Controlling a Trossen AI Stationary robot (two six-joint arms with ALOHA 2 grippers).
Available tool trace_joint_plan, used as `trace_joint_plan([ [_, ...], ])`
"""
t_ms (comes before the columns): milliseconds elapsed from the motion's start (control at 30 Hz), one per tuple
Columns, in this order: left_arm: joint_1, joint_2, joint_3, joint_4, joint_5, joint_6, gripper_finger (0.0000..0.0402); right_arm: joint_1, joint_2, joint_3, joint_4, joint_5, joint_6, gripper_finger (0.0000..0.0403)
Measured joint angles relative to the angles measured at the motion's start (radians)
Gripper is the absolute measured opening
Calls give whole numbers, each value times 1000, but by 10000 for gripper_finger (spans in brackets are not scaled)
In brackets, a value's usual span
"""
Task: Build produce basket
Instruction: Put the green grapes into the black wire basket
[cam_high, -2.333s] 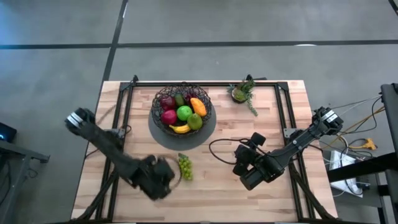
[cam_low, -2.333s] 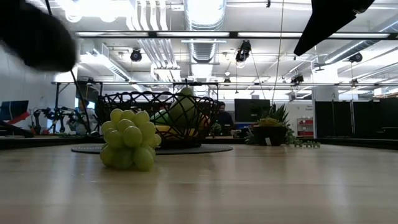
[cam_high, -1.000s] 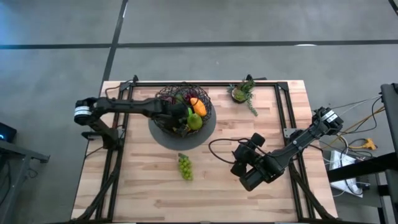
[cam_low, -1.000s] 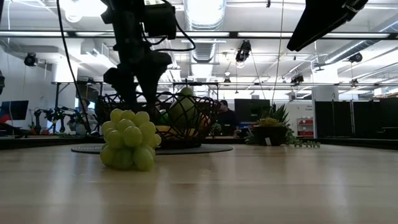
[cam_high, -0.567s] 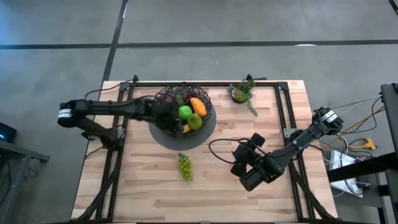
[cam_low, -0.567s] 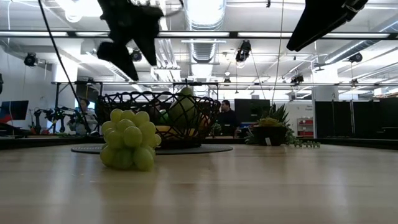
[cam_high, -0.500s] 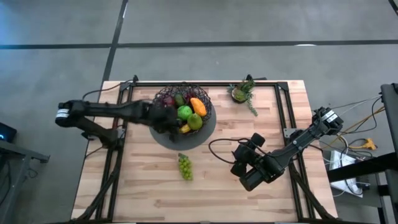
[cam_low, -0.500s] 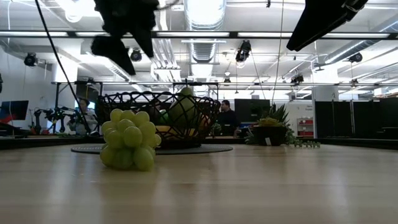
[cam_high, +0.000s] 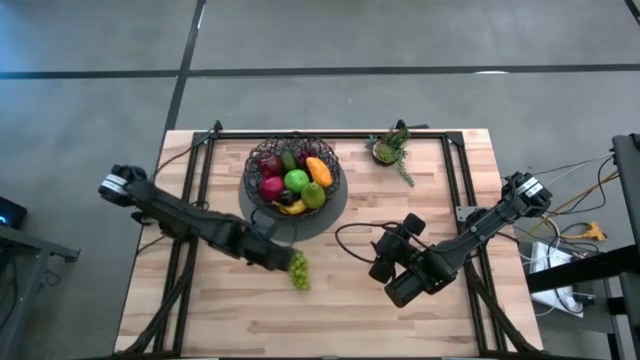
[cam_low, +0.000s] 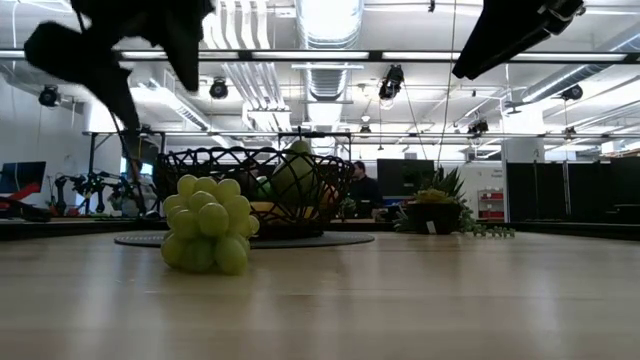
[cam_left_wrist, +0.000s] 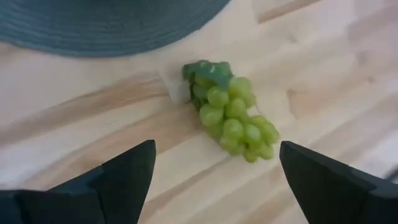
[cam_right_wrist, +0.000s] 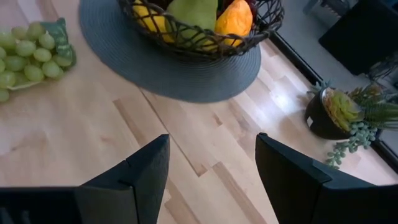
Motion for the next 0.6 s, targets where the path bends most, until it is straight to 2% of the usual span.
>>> trace_joint_plan([
  [267,42,129,-90,264,-23,-47,299,0,0,0,4,6,5,221],
  [600,110,229,-108,357,-44,-38,251,0,0,9,10,-1,11,221],
])
